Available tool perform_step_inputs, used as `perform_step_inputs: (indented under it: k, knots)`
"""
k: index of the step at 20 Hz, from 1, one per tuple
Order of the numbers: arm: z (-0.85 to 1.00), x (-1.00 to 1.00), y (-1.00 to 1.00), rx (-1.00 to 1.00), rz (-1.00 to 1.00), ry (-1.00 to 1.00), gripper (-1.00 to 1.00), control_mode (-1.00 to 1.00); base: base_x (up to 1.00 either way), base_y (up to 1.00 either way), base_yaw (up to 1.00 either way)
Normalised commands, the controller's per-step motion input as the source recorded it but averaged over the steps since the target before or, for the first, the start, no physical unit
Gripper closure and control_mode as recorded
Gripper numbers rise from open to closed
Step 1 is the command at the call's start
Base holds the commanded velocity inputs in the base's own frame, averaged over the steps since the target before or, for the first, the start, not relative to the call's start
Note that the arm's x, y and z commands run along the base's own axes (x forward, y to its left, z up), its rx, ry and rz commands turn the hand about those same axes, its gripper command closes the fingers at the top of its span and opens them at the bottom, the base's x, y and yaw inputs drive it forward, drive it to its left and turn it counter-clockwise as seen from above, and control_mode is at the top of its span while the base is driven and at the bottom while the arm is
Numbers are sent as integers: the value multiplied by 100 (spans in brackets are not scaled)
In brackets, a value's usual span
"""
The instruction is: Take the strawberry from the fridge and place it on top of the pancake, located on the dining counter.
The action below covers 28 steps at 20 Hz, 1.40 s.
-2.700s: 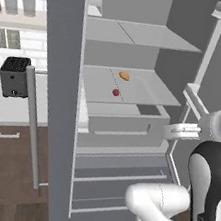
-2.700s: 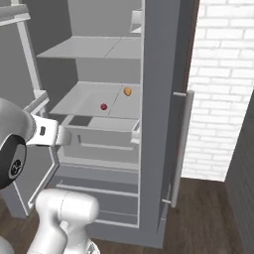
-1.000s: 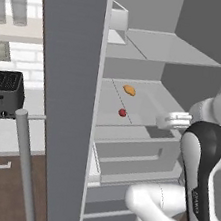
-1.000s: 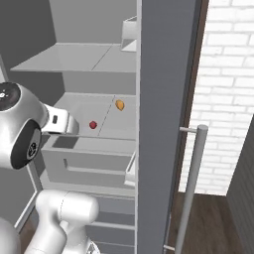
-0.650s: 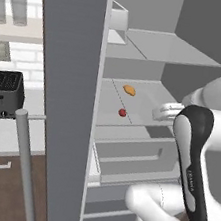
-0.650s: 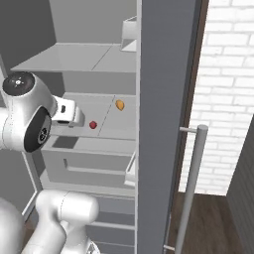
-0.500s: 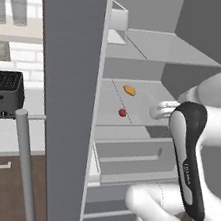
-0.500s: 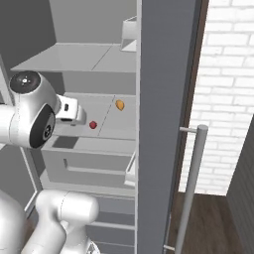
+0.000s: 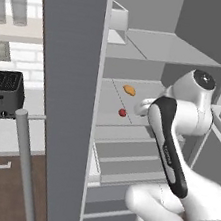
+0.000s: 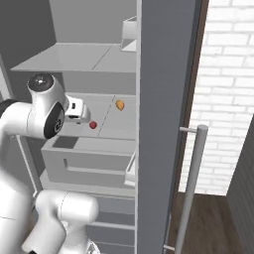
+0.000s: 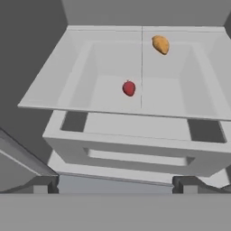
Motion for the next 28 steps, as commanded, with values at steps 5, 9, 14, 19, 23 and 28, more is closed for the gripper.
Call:
perform_step_inputs:
  k: [5,9,14,19,23,28]
  knots:
    - [-46,54,2,-8,0,0,-100,-100,0,0,0]
    - [-31,64,0,-4,0,0,-100,-100,0,0,0]
    - [-18,61,0,0,0,0,-100,-100,0,0,0]
    - [-20,49,2,0,1,0,-100,-100,0,0,0]
    - [-27,50,5,0,0,3,-100,-100,0,0,0]
    - [-32,51,9,0,0,3,-100,-100,0,0,0]
